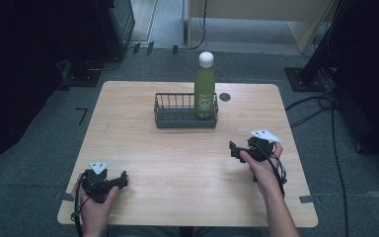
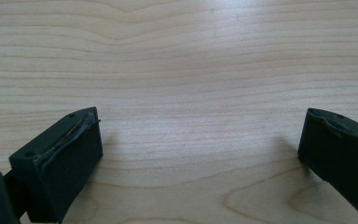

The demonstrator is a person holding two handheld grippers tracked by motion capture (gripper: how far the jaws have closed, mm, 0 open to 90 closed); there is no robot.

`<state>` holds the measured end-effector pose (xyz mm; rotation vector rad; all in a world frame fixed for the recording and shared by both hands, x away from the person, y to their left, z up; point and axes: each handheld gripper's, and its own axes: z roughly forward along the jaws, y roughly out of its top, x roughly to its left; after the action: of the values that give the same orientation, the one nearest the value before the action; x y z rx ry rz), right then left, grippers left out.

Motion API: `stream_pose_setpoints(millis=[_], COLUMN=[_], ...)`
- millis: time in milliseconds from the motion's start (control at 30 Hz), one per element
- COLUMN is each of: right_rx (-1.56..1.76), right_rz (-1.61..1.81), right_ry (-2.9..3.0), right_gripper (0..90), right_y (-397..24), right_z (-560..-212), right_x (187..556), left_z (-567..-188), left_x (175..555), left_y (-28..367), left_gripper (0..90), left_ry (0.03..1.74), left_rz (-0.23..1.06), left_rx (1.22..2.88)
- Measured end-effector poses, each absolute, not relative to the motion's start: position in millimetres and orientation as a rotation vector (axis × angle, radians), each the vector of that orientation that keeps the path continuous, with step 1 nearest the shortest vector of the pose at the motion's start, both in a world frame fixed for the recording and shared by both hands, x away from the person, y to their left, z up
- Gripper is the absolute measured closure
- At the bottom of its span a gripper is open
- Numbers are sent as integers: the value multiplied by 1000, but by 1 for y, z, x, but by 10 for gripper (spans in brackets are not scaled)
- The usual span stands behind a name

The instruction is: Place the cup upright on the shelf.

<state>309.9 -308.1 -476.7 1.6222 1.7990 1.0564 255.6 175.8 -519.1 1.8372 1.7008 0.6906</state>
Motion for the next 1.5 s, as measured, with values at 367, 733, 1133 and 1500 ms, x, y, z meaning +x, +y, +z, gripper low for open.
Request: stream_pose_setpoints(millis=[367, 733, 1133, 1500], right_rx=[1697, 1791, 1751, 1838], right_rz=[1008, 929, 778, 729], right_ry=[1763, 1732, 1780, 1600], right_gripper=[0, 0, 0, 113], right_y=[-348, -386, -407, -421], right_z=[-497, -518, -527, -526], right_x=[281, 251, 225, 210], left_z=[-519, -519, -519, -519], left_x=[256, 256, 256, 256], left_y=[176, 176, 176, 176], left_gripper=[0, 0, 0, 0], left_ry=[1701, 1701, 1700, 1700], left_rz=[690, 691, 690, 690], left_rx=[1838, 1838, 1838, 1838])
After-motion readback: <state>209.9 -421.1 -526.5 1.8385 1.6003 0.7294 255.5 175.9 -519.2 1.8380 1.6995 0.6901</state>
